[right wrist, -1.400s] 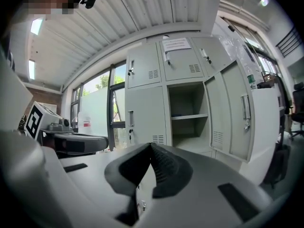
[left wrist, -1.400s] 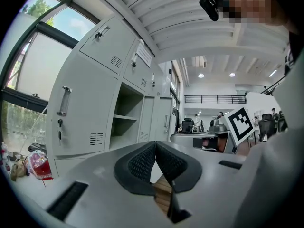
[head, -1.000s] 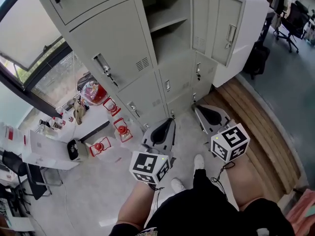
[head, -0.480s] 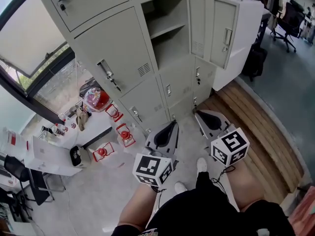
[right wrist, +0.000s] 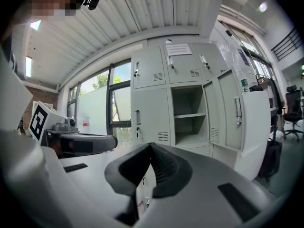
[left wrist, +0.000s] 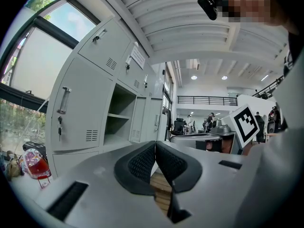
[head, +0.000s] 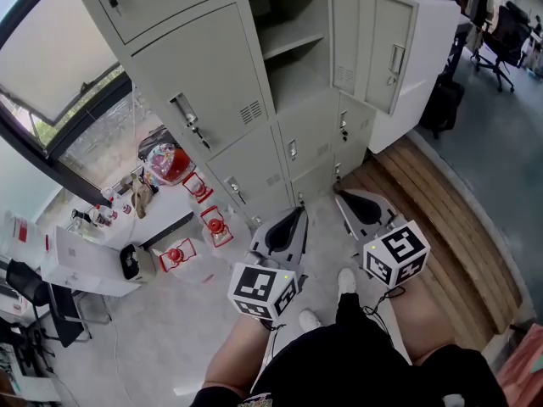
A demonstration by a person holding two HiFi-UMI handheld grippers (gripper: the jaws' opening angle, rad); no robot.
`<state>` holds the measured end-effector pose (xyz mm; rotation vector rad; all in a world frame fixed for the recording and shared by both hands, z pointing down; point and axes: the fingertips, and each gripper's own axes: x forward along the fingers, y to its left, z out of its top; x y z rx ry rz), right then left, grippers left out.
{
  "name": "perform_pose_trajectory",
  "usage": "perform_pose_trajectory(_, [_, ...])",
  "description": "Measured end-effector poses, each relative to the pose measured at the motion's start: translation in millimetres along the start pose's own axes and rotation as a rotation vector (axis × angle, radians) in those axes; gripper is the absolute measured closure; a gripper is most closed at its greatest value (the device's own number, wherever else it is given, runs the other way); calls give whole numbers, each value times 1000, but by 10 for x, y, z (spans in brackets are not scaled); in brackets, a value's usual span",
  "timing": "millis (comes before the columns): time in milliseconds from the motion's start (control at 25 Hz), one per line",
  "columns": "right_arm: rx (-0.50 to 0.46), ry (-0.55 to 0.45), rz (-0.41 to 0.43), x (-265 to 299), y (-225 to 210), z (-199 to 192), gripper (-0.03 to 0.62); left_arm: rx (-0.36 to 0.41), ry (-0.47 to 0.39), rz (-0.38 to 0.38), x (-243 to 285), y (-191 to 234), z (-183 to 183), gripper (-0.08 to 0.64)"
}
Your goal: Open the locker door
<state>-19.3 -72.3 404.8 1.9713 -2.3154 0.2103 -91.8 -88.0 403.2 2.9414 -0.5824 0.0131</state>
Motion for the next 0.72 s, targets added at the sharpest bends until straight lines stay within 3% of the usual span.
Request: perform_pose_trajectory(720, [-14, -4, -10, -210, -31, 26, 538, 1, 3, -20, 66, -191, -16, 543])
